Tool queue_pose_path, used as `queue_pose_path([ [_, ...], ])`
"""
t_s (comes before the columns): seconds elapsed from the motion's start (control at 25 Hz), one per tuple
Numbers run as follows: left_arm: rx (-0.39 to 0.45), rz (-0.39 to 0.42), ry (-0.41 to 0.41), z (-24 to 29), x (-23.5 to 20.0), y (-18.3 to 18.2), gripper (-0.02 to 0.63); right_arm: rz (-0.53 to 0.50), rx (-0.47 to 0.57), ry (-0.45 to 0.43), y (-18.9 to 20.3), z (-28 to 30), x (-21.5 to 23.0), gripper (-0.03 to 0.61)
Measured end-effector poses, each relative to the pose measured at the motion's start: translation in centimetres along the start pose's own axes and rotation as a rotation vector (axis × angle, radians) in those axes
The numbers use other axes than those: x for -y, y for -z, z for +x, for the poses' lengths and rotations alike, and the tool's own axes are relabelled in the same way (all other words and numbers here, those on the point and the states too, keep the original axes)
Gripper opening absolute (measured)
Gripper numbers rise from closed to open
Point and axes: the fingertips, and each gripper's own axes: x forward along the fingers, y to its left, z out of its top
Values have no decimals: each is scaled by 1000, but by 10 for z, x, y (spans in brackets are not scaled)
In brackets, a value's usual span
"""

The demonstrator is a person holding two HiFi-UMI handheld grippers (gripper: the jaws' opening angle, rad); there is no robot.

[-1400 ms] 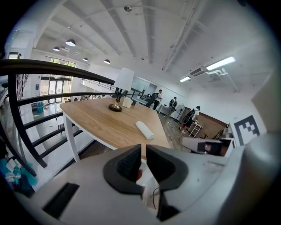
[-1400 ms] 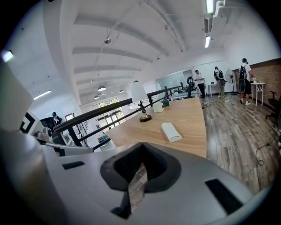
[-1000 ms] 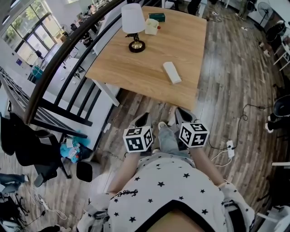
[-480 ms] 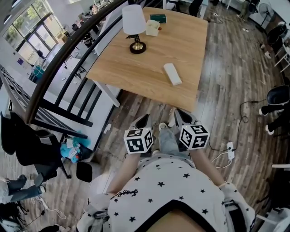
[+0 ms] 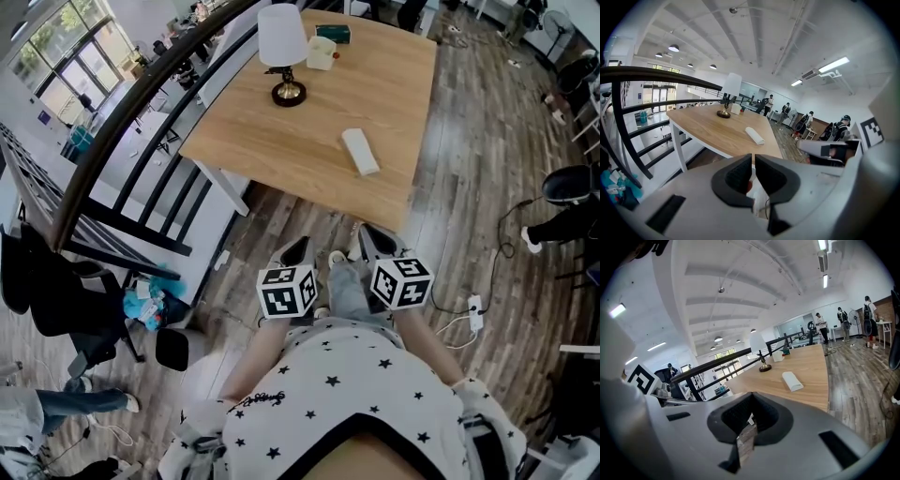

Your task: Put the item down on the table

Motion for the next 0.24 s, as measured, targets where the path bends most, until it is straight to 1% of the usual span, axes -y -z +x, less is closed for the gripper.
queue_pose_path([
  [0.24,4,-5,-6,3,-3,-1,32,-7,-13,-9,4,6,-1,-6],
])
